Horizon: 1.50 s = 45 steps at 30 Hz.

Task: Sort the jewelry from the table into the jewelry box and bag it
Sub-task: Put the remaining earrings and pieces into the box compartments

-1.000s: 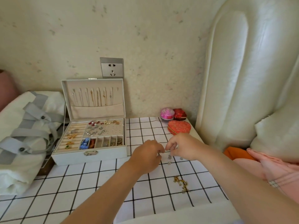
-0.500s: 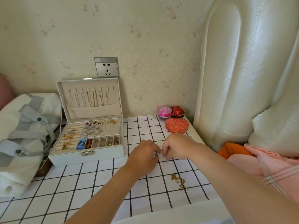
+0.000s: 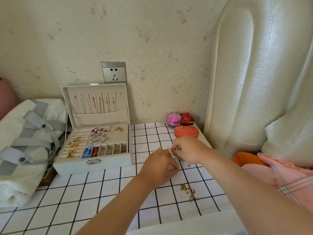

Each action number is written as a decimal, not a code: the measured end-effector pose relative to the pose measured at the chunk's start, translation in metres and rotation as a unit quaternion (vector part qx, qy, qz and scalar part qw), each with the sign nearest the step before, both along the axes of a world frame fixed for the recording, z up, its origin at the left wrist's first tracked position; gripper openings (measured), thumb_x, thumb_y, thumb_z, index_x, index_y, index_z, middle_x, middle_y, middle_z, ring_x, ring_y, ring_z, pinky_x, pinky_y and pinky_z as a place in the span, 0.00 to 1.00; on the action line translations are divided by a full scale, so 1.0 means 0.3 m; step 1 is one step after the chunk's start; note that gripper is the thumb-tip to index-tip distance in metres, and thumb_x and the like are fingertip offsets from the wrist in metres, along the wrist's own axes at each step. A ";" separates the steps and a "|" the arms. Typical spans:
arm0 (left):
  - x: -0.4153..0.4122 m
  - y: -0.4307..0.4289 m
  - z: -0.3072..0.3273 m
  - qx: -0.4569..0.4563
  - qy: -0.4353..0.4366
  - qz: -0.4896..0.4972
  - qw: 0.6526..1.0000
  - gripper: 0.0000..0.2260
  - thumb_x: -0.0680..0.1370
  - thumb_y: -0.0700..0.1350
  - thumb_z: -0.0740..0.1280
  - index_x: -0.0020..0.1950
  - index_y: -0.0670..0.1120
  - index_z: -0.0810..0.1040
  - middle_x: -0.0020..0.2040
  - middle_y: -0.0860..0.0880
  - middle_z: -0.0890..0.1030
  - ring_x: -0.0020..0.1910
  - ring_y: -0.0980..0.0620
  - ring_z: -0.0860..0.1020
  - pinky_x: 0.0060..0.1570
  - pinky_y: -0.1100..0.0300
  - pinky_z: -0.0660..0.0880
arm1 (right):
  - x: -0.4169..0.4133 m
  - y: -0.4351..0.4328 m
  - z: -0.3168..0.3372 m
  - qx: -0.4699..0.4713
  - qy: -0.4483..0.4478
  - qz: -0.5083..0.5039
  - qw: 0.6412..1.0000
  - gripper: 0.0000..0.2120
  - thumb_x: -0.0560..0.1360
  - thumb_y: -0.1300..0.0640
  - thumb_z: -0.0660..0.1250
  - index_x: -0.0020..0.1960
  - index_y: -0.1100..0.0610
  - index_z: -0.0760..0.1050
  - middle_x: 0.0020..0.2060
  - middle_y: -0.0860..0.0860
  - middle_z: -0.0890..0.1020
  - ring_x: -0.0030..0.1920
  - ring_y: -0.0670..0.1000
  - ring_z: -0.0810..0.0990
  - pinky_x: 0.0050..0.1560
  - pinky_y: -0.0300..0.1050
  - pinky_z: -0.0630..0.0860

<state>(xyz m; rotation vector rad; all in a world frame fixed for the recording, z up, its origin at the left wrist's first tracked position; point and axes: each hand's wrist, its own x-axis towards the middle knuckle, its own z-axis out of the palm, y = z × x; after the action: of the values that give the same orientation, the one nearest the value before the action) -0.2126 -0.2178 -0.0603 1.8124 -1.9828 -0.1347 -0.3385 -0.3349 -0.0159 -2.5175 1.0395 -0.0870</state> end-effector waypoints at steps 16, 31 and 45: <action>0.170 0.114 0.126 -0.123 0.228 0.189 0.947 0.08 0.79 0.46 0.68 0.56 0.58 0.80 0.46 0.60 0.80 0.38 0.62 0.75 0.39 0.70 0.71 | 0.152 0.081 0.092 0.014 -0.120 0.034 0.992 0.05 0.74 0.48 0.73 0.46 0.48 0.84 0.39 0.42 0.84 0.41 0.40 0.81 0.44 0.38 0.77; 0.420 0.250 0.285 -0.044 0.372 0.196 0.906 0.06 0.79 0.43 0.67 0.49 0.50 0.84 0.36 0.56 0.81 0.29 0.64 0.76 0.32 0.67 0.74 | 0.402 0.230 0.144 0.270 -0.252 0.057 0.928 0.09 0.82 0.54 0.64 0.49 0.53 0.82 0.40 0.49 0.85 0.29 0.48 0.74 0.27 0.36 0.64; 0.589 0.233 0.323 -0.036 0.276 0.167 0.946 0.04 0.79 0.47 0.67 0.45 0.51 0.79 0.40 0.54 0.80 0.35 0.55 0.78 0.40 0.59 0.77 | 0.564 0.252 0.181 0.308 -0.346 -0.018 0.886 0.06 0.79 0.57 0.69 0.54 0.58 0.82 0.41 0.52 0.86 0.29 0.49 0.77 0.24 0.39 0.67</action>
<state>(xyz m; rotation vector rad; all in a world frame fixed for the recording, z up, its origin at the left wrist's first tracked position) -0.0358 -0.1480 0.0368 1.7857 -1.2659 -0.4076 -0.1694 -0.2594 0.0384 -1.6747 0.6635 -0.5324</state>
